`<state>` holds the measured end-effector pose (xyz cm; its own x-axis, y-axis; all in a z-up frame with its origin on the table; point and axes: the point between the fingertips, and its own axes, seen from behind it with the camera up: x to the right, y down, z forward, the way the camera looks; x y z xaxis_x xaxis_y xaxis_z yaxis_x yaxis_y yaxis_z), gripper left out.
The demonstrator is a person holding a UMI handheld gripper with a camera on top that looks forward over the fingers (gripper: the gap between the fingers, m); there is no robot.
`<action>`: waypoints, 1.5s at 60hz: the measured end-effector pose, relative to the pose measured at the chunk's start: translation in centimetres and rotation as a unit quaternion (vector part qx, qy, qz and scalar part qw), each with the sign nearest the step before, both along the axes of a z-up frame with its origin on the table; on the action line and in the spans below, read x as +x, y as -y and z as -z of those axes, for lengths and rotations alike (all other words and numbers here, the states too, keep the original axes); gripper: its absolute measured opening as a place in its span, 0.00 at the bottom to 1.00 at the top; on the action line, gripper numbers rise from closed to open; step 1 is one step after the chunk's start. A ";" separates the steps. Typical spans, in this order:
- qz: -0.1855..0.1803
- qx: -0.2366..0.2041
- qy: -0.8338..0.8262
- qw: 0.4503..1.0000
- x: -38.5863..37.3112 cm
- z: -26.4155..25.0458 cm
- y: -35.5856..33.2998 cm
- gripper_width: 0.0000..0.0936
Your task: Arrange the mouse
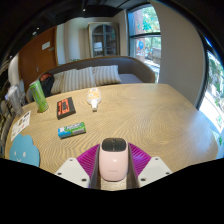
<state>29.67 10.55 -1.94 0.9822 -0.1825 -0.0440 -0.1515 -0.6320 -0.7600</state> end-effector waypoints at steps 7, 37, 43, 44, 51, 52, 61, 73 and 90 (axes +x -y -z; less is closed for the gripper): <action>0.017 -0.031 -0.010 0.999 -0.2 0.1 0.1 0.49; -0.109 0.090 -0.004 0.990 -31.0 -13.3 -0.6 0.44; -0.126 0.061 0.004 0.990 -36.3 -8.8 0.2 0.45; -0.128 0.057 0.005 0.990 -36.9 -8.1 0.4 0.45; -0.124 0.014 0.015 0.992 -38.4 -3.1 1.2 0.45; -0.122 0.007 0.014 0.992 -38.5 -2.5 1.4 0.45; -0.112 -0.004 0.007 0.994 -38.5 -0.7 1.8 0.46; -0.126 -0.055 -0.006 0.991 -38.8 -0.8 2.9 0.71; -0.108 -0.084 0.003 0.991 -35.0 -5.6 13.0 0.90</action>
